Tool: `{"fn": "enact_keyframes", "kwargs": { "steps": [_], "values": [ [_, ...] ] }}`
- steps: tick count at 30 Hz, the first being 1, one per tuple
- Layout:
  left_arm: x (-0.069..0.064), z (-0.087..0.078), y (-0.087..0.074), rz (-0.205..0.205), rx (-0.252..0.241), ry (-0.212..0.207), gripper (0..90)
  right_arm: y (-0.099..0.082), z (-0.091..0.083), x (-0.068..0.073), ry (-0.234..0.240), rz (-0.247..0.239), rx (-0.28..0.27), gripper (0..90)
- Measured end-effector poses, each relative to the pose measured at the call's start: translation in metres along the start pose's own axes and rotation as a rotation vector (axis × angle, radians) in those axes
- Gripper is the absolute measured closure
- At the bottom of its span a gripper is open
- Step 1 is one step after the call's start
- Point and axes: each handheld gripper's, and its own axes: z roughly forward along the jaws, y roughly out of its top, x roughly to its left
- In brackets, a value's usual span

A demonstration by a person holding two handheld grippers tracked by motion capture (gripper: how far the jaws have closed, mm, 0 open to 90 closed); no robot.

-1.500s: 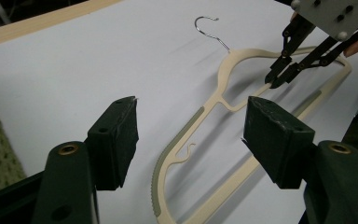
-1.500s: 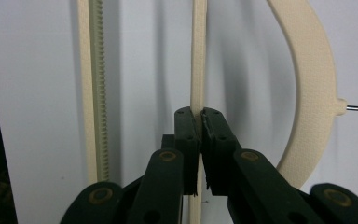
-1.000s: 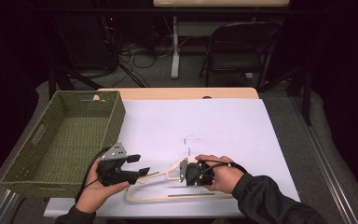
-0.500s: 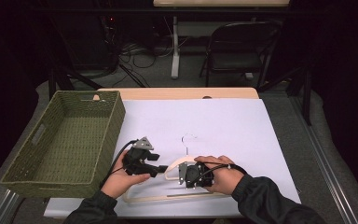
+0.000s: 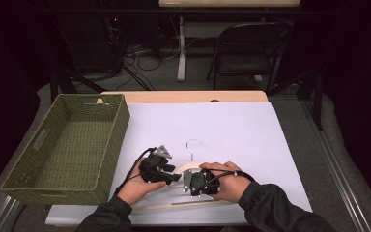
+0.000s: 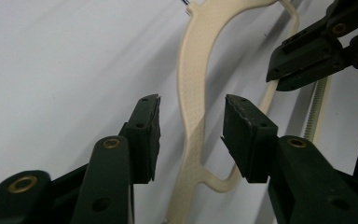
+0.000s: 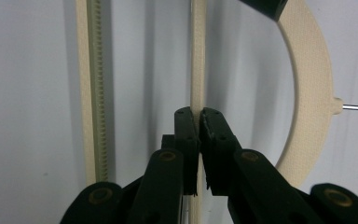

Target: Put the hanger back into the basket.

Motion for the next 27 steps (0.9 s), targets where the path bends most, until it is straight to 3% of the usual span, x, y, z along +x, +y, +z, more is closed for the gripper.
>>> {"fn": "enact_keyframes", "kwargs": {
  "steps": [8, 10, 11, 17, 21, 27],
  "values": [
    [-0.001, 0.01, 0.001, 0.019, 0.077, 0.025, 61.4, 0.002, 0.001, 0.001, 0.001, -0.013, -0.012, 85.4],
    [-0.002, 0.012, 0.0, 0.021, 0.092, 0.023, 64.7, 0.002, -0.002, 0.0, 0.016, -0.015, 0.022, 85.4],
    [-0.002, 0.013, 0.0, 0.022, 0.095, 0.025, 65.4, 0.002, 0.0, 0.001, -0.006, -0.014, -0.006, 85.4],
    [-0.002, 0.013, 0.0, 0.025, 0.091, 0.03, 76.9, 0.002, 0.001, 0.001, 0.001, -0.012, -0.015, 85.3],
    [-0.002, 0.012, -0.001, 0.027, 0.092, 0.031, 77.6, 0.003, 0.0, 0.0, 0.008, -0.011, 0.009, 85.3],
    [0.0, 0.012, -0.001, 0.034, 0.096, 0.032, 78.1, 0.003, 0.002, 0.001, 0.004, 0.016, -0.007, 84.7]
  ]
}}
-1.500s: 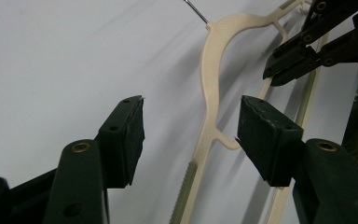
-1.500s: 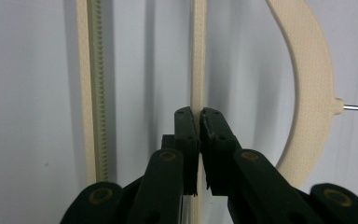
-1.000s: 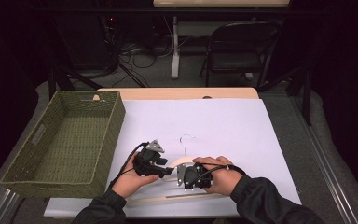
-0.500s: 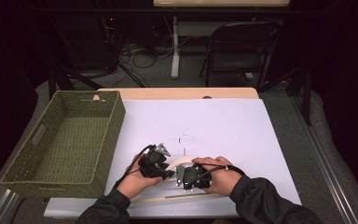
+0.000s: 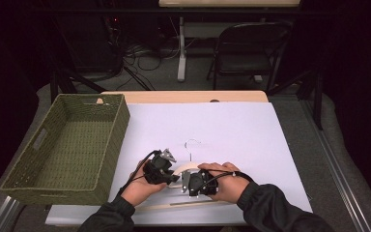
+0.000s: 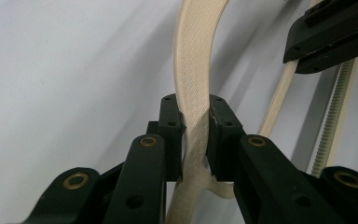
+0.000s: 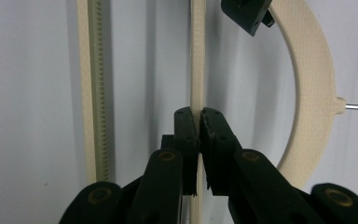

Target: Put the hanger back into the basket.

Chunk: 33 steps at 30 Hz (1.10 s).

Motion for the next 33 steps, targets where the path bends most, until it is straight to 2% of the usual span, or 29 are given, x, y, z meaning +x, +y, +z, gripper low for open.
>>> {"fn": "enact_keyframes", "kwargs": {
  "steps": [3, 6, 9, 12, 16, 19, 21, 25, 28, 33],
  "values": [
    [0.001, -0.001, -0.001, -0.003, -0.004, 0.0, 78.2, -0.001, 0.0, -0.002, 0.011, 0.017, -0.018, 83.7],
    [0.001, -0.001, -0.002, 0.011, -0.001, 0.005, 78.4, -0.004, -0.001, -0.006, 0.042, 0.092, -0.049, 81.0],
    [0.001, -0.001, -0.003, 0.003, -0.01, -0.002, 78.5, -0.008, -0.003, -0.008, 0.068, 0.152, -0.074, 74.4],
    [0.001, -0.003, -0.004, 0.009, -0.009, 0.0, 78.6, -0.014, -0.012, -0.013, 0.096, 0.226, -0.108, 73.0],
    [0.0, -0.004, -0.004, 0.011, -0.016, 0.002, 78.6, -0.027, -0.025, -0.023, 0.103, 0.313, -0.15, 72.3],
    [-0.001, -0.004, -0.005, 0.013, -0.017, 0.003, 78.6, -0.035, -0.031, -0.03, 0.083, 0.365, -0.139, 72.2],
    [-0.001, -0.004, -0.005, 0.015, -0.019, 0.002, 78.6, -0.04, -0.034, -0.036, 0.076, 0.424, -0.146, 72.8],
    [-0.002, -0.005, -0.005, 0.015, -0.027, 0.004, 78.7, -0.046, -0.035, -0.044, 0.068, 0.487, -0.148, 70.9],
    [-0.003, -0.005, -0.005, 0.015, -0.031, 0.004, 78.7, -0.047, -0.032, -0.048, 0.077, 0.504, -0.151, 68.6],
    [-0.004, -0.007, -0.005, 0.02, -0.039, 0.005, 78.8, -0.042, -0.024, -0.051, 0.086, 0.527, -0.125, 66.2]
  ]
}}
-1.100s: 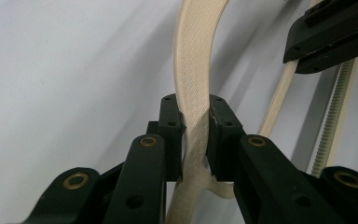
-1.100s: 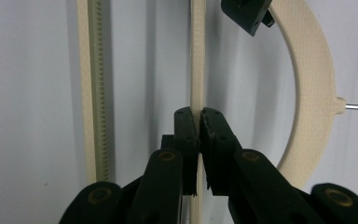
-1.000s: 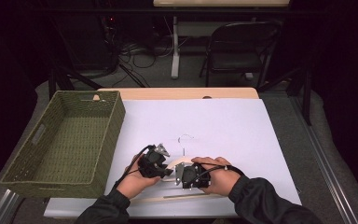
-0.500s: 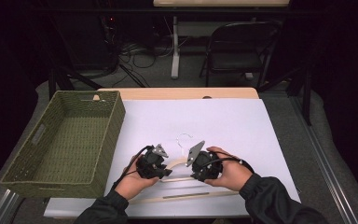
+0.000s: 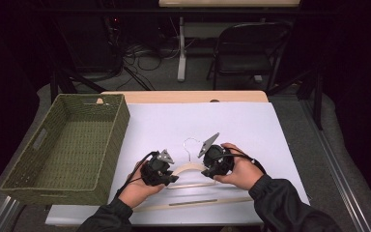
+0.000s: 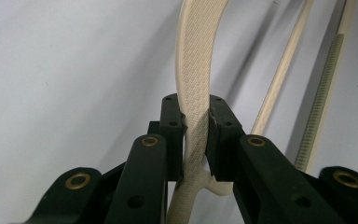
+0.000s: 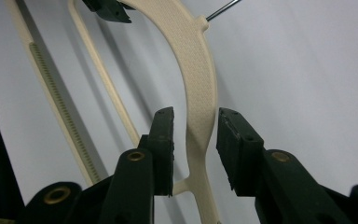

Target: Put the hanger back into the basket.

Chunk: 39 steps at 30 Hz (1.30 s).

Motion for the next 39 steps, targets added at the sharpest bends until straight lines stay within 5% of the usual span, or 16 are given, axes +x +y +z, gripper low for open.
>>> {"fn": "enact_keyframes", "kwargs": {
  "steps": [21, 29, 39],
  "values": [
    [-0.003, -0.004, 0.0, 0.005, -0.013, -0.001, 78.9, 0.01, 0.019, -0.001, 0.001, 0.017, 0.028, 73.8],
    [-0.004, -0.01, 0.0, -0.005, -0.032, -0.023, 77.2, 0.01, 0.014, 0.006, -0.028, -0.026, 0.002, 74.5],
    [-0.01, -0.025, -0.001, 0.005, -0.029, -0.085, 60.5, 0.006, 0.004, 0.016, -0.075, -0.1, -0.022, 74.9]
  ]
}}
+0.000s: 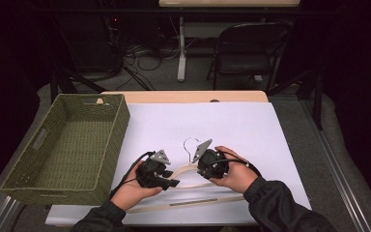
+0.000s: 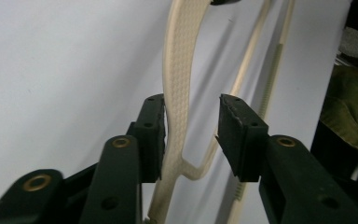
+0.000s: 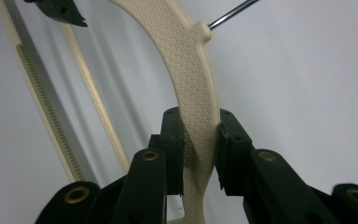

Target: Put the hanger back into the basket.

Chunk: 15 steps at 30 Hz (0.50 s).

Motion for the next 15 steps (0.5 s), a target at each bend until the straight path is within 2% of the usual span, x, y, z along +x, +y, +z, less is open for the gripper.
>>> {"fn": "enact_keyframes", "kwargs": {
  "steps": [4, 9, 12, 15],
  "values": [
    [-0.001, -0.0006, -0.0021, 0.007, 0.03, -0.006, 57.8, -0.0001, -0.0023, 0.0036, -0.01, -0.008, -0.008, 75.0],
    [0.0003, -0.0003, -0.0046, 0.012, 0.04, -0.027, 56.6, -0.0006, -0.0045, 0.0063, -0.016, -0.021, -0.013, 75.1],
    [0.0019, 0.0021, -0.007, 0.012, 0.07, -0.031, 54.6, -0.0009, -0.0056, 0.0071, -0.016, -0.029, -0.02, 75.2],
    [0.002, 0.0039, -0.0094, 0.016, 0.087, -0.036, 56.7, -0.0013, -0.007, 0.0082, -0.021, -0.036, -0.02, 75.2]
  ]
}}
